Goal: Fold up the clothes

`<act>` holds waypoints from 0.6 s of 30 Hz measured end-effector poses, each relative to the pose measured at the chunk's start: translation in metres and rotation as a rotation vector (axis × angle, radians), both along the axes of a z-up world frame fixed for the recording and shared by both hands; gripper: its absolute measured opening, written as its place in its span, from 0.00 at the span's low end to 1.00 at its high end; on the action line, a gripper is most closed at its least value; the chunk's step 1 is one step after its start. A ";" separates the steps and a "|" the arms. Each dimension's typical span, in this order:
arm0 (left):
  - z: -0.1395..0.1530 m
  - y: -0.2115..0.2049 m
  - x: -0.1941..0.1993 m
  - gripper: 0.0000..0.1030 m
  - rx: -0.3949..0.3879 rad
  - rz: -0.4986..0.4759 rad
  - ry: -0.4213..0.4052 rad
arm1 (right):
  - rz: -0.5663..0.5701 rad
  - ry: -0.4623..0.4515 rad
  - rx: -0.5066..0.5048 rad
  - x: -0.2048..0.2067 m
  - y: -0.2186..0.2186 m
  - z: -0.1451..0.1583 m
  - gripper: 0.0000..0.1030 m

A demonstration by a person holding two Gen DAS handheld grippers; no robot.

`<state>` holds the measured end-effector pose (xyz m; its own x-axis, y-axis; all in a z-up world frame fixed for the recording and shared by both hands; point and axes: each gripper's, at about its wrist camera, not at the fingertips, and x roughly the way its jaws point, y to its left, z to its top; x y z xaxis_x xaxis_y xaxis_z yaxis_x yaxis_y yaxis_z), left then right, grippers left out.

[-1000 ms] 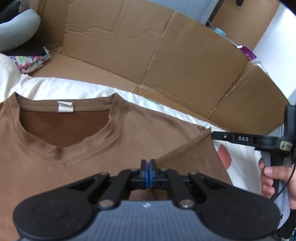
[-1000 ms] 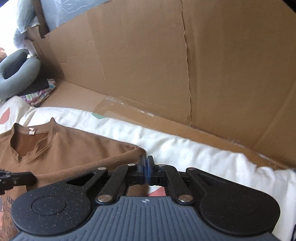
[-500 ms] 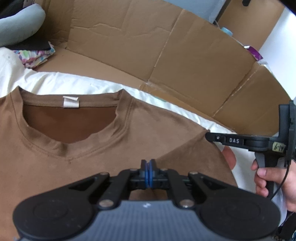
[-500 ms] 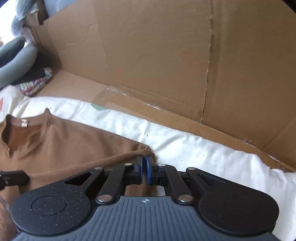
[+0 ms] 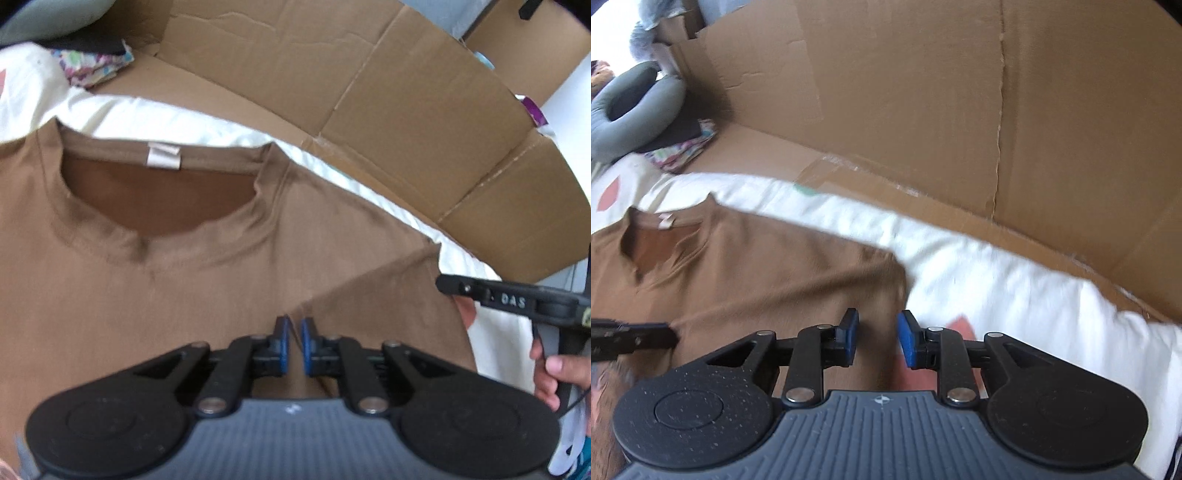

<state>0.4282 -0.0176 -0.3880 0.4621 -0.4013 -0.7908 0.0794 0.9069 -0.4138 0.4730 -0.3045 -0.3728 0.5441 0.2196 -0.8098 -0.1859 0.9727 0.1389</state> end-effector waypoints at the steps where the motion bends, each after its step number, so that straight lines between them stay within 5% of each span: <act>1: 0.000 0.000 -0.003 0.11 -0.007 -0.002 0.007 | 0.007 0.003 0.000 -0.007 -0.001 0.001 0.29; 18: 0.004 -0.042 -0.061 0.30 -0.057 -0.107 0.086 | -0.003 0.078 0.019 -0.100 -0.023 -0.005 0.29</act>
<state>0.3668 -0.0598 -0.3843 0.3461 -0.4897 -0.8002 0.1361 0.8701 -0.4736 0.3726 -0.3272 -0.3776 0.4798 0.2342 -0.8455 -0.1708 0.9702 0.1718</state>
